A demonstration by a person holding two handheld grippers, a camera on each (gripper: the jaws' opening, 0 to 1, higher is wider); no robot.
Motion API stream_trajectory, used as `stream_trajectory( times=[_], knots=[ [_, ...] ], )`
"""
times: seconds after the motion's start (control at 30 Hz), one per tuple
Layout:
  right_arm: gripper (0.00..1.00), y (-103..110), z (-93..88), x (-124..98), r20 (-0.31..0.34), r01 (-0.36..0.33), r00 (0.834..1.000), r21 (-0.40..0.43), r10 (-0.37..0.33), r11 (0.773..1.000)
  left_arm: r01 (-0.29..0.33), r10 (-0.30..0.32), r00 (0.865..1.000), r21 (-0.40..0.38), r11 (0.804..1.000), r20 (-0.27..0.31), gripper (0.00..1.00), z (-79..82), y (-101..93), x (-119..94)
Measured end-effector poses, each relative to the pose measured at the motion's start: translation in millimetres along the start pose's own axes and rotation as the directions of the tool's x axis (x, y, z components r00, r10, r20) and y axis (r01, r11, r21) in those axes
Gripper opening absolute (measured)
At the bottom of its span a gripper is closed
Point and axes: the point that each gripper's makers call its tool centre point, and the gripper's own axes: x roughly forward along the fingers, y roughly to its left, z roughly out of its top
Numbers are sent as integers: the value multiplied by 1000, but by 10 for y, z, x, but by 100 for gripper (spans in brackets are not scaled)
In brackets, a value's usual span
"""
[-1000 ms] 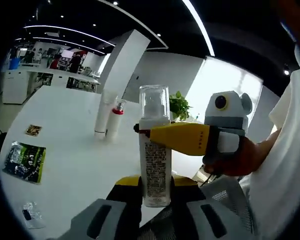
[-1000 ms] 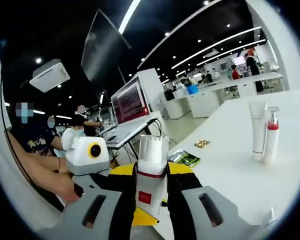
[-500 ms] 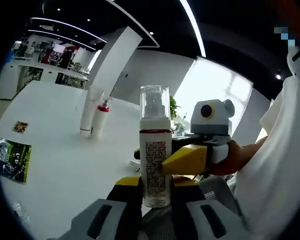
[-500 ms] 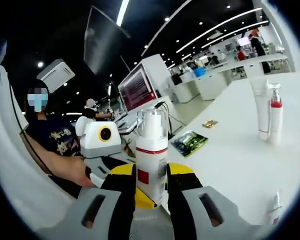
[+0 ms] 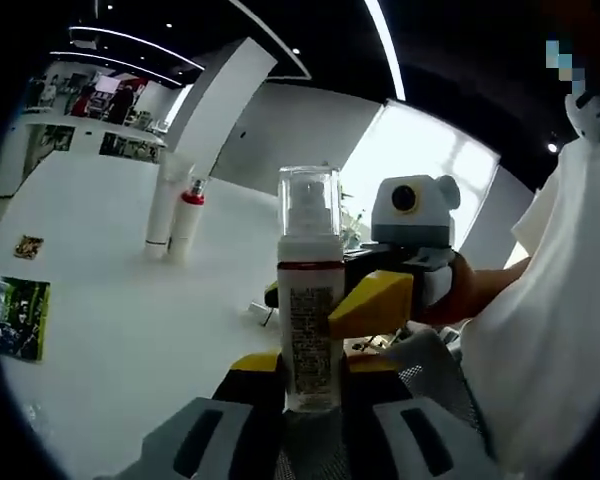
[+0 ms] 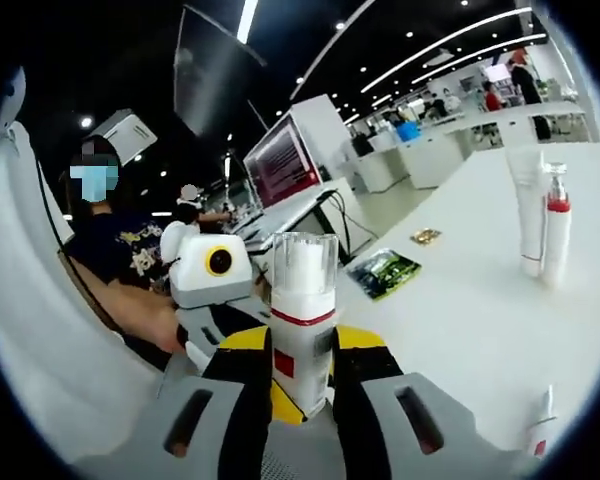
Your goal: Arrange the skincare products in the storage area until every visible bottle or jar stands upright without overlapping.
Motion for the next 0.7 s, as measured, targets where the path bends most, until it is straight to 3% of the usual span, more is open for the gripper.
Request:
stream_trajectory(
  times=[0.13, 0.2, 0.27, 0.37, 0.43, 0.53, 0.57, 0.63, 0.67, 0.7],
  knots=[
    [19, -14, 56, -5, 22, 10, 1000, -10, -10, 1000, -46, 46, 999, 17, 999, 8, 22, 58, 15, -23],
    [19, -44, 160, 8, 66, 12, 998, -8, -11, 1000, -76, 76, 997, 47, 996, -9, 24, 46, 62, -54],
    [20, -116, 235, 25, 85, 38, 996, -17, -36, 999, -108, 112, 993, 85, 991, -43, 33, -2, 137, -97],
    [20, -298, 390, 58, 130, 85, 988, -44, -78, 995, -195, 218, 970, 189, 963, -111, 38, -93, 342, -264],
    [20, -434, 464, 79, 149, 119, 983, -53, -110, 992, -239, 266, 958, 217, 947, -107, 38, -85, 432, -365],
    [20, -594, 524, 96, 163, 152, 977, -77, -138, 985, -331, 369, 924, 274, 903, -102, 38, -124, 643, -573],
    [20, -643, 540, 98, 171, 164, 974, -82, -148, 983, -338, 378, 920, 275, 900, -106, 38, -155, 673, -603],
    [20, -766, 574, 96, 187, 190, 967, -70, -174, 979, -361, 419, 894, 301, 883, -158, 39, -288, 772, -681],
    [20, -847, 594, 87, 204, 211, 960, -69, -194, 975, -376, 450, 872, 326, 867, -190, 43, -368, 834, -713],
    [20, -893, 597, 86, 210, 221, 957, -68, -202, 973, -388, 463, 864, 327, 862, -196, 51, -417, 874, -707]
  ],
)
